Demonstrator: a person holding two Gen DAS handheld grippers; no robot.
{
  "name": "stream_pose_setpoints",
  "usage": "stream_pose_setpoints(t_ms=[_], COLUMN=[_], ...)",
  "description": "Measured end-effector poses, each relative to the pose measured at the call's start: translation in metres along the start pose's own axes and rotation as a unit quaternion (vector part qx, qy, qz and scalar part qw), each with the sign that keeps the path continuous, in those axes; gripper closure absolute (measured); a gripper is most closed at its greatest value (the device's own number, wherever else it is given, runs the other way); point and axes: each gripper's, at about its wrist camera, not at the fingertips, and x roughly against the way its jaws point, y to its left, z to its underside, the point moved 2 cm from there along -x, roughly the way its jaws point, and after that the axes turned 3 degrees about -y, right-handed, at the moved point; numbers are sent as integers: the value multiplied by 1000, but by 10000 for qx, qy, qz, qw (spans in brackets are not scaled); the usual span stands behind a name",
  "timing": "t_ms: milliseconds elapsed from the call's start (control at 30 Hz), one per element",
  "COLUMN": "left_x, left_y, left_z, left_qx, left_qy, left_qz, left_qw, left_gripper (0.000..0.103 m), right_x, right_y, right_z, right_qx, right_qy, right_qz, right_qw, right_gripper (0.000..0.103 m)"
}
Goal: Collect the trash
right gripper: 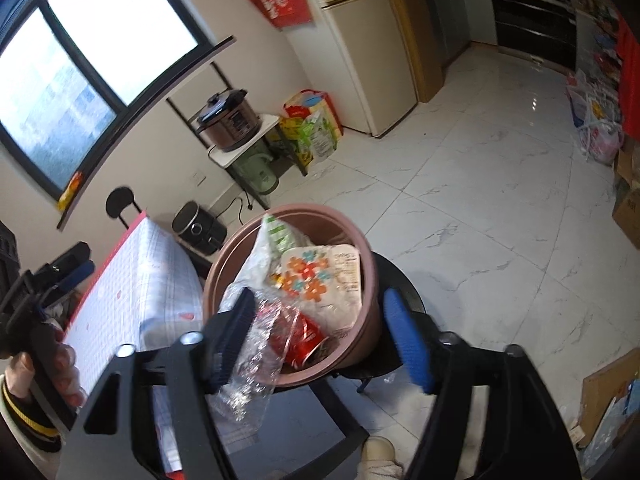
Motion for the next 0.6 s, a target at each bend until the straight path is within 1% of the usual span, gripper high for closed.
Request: stream_pose_setpoints(t_ms=[67,100,133,200,367,467,600], left_x=[19,30,40,61,125,165,213], left_y=[6,9,12,17,34,46,59], left_z=[3,4,4,6,12,19,28], left_qx=[-25,-67,-101,-161,-313,-383,-506], left_qy=[-53,-97,-137,-215,-492,-642,-849], left_qz=[-74,-126,-154,-213,-326,-317,-365], left_qw=[10000,9999,9997,9994,9978,9967,9944], left_gripper=[6,6,6,6,6,6,6], right_x=[8,13,19,31,65,91,123], right_y=[15,22,30,44,90,126,163], right_z=[0,2,3,6,18,29,47], right_qx=[138,185,235,316,505,786,968], right_qy=[-7,-31,-74,-168,-357,-583,-861], right_qz=[16,15,18,13,38,227,284], right_qw=[9999,9998,9997,9994,9981,9949,9912], right_gripper=[19,17,12,6,5,5,5])
